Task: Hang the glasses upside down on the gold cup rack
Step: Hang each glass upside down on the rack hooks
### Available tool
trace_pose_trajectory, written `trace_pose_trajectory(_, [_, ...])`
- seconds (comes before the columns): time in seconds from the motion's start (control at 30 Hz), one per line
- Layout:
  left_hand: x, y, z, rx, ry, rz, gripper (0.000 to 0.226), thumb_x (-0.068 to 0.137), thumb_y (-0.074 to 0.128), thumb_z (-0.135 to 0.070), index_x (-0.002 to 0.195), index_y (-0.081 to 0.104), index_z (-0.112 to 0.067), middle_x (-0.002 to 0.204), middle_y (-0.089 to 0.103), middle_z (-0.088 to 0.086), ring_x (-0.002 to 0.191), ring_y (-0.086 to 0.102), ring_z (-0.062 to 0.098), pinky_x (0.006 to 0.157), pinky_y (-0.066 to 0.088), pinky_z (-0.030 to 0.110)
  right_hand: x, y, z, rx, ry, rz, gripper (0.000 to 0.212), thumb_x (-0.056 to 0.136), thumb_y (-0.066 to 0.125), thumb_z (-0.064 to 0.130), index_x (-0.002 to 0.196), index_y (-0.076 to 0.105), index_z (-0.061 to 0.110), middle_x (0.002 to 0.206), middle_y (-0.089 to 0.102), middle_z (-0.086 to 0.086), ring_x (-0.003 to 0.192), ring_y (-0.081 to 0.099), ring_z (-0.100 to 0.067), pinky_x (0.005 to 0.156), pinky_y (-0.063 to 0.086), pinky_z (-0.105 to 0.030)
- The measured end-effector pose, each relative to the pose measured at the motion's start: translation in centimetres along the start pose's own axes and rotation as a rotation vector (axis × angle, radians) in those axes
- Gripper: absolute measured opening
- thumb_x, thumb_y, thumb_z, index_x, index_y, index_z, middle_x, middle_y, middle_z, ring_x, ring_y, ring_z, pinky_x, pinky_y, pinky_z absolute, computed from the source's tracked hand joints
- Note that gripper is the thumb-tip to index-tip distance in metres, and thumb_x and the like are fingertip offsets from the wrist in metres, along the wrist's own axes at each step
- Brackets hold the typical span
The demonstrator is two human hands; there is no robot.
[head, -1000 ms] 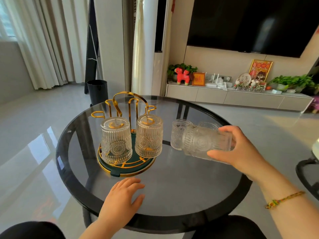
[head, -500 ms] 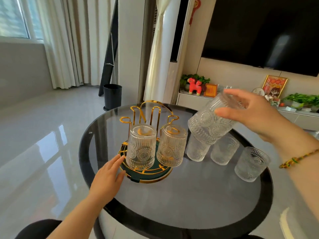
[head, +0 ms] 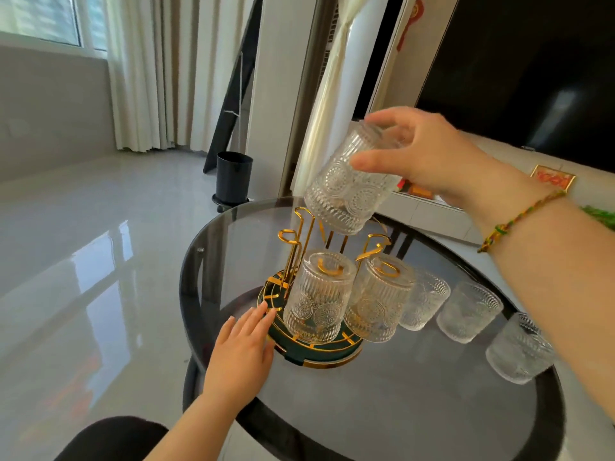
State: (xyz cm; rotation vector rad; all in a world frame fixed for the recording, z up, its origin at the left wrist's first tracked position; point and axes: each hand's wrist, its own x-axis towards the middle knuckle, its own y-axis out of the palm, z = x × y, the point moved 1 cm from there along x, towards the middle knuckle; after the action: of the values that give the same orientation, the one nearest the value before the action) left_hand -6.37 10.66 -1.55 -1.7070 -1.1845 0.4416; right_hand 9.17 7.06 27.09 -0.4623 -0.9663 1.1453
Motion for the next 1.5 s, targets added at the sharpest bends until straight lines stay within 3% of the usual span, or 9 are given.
trace_pose_trajectory(0.2, [0.1, 0.4, 0.4, -0.038, 0.003, -0.015, 0.052, 0.093, 0.034, -0.035, 0.138, 0.009, -0.032, 0.153, 0.011, -0.007, 0.140, 0.011, 0.013, 0.114, 0.003, 0.032, 2.5, 4.7, 0.4, 0.050, -0.003, 0.064, 0.067, 0.064, 0.072, 0.036, 0.123, 0.043, 0.025, 0.113, 0.044, 0.004, 0.102, 0.042, -0.011, 0.067, 0.034, -0.015])
trace_pose_trajectory(0.27, [0.2, 0.5, 0.5, -0.045, 0.004, -0.028, 0.052, 0.093, 0.035, -0.035, 0.138, 0.009, -0.033, 0.153, 0.012, -0.008, 0.140, 0.011, 0.012, 0.114, 0.004, 0.031, 2.9, 6.0, 0.0, 0.043, 0.006, 0.086, 0.068, 0.064, 0.073, 0.035, 0.124, 0.043, 0.024, 0.113, 0.043, 0.006, 0.103, 0.041, -0.010, 0.071, 0.034, -0.015])
trace_pose_trajectory(0.4, [0.2, 0.5, 0.5, -0.061, 0.007, -0.047, 0.051, 0.093, 0.035, -0.036, 0.138, 0.011, -0.034, 0.153, 0.013, -0.010, 0.140, 0.011, 0.010, 0.114, 0.004, 0.030, 2.8, 8.0, -0.8, -0.010, -0.010, 0.145, 0.067, 0.065, 0.073, 0.036, 0.124, 0.043, 0.027, 0.113, 0.039, 0.009, 0.102, 0.035, -0.005, 0.063, 0.027, -0.007])
trace_pose_trajectory(0.57, [0.1, 0.5, 0.5, -0.069, 0.009, -0.054, 0.051, 0.093, 0.036, -0.036, 0.138, 0.012, -0.034, 0.152, 0.014, -0.011, 0.139, 0.012, 0.010, 0.114, 0.005, 0.029, 2.3, 10.6, -1.8, -0.085, 0.002, 0.224, 0.070, 0.066, 0.072, 0.034, 0.126, 0.039, 0.025, 0.134, 0.045, -0.001, 0.112, 0.041, -0.011, 0.082, 0.032, -0.023])
trace_pose_trajectory(0.77, [0.2, 0.6, 0.5, -0.089, -0.008, -0.066, 0.048, 0.094, 0.034, -0.034, 0.137, 0.015, -0.035, 0.151, 0.017, -0.011, 0.139, 0.015, 0.011, 0.114, 0.009, 0.030, 1.8, 12.8, -3.0, -0.136, 0.038, 0.308, 0.073, 0.066, 0.072, 0.033, 0.129, 0.036, 0.022, 0.138, 0.042, -0.004, 0.122, 0.041, -0.020, 0.083, 0.033, -0.024])
trace_pose_trajectory(1.07, [0.1, 0.6, 0.6, -0.084, -0.014, -0.058, 0.047, 0.094, 0.033, -0.033, 0.138, 0.014, -0.034, 0.152, 0.016, -0.010, 0.139, 0.015, 0.012, 0.114, 0.012, 0.031, 1.5, 13.9, -3.8, -0.141, 0.079, 0.367, 0.076, 0.066, 0.072, 0.034, 0.130, 0.032, 0.022, 0.139, 0.040, -0.005, 0.122, 0.041, -0.021, 0.083, 0.034, -0.026])
trace_pose_trajectory(1.27, [0.2, 0.6, 0.5, -0.071, -0.030, -0.042, 0.048, 0.094, 0.034, -0.035, 0.138, 0.014, -0.034, 0.152, 0.016, -0.010, 0.139, 0.014, 0.012, 0.114, 0.012, 0.031, 1.1, 13.6, -3.6, -0.136, 0.085, 0.372, 0.075, 0.069, 0.070, 0.035, 0.131, 0.031, 0.020, 0.141, 0.037, -0.005, 0.126, 0.037, -0.022, 0.084, 0.031, -0.025])
trace_pose_trajectory(1.5, [-0.4, 0.0, 0.1, -0.111, -0.034, -0.055, 0.047, 0.092, 0.040, -0.032, 0.136, 0.023, -0.032, 0.149, 0.026, -0.008, 0.137, 0.021, 0.013, 0.113, 0.019, 0.033, -1.3, 10.6, -3.4, -0.113, 0.016, 0.225, 0.052, 0.075, 0.062, 0.036, 0.122, 0.045, 0.022, 0.130, 0.048, 0.000, 0.117, 0.044, -0.015, 0.086, 0.034, -0.026])
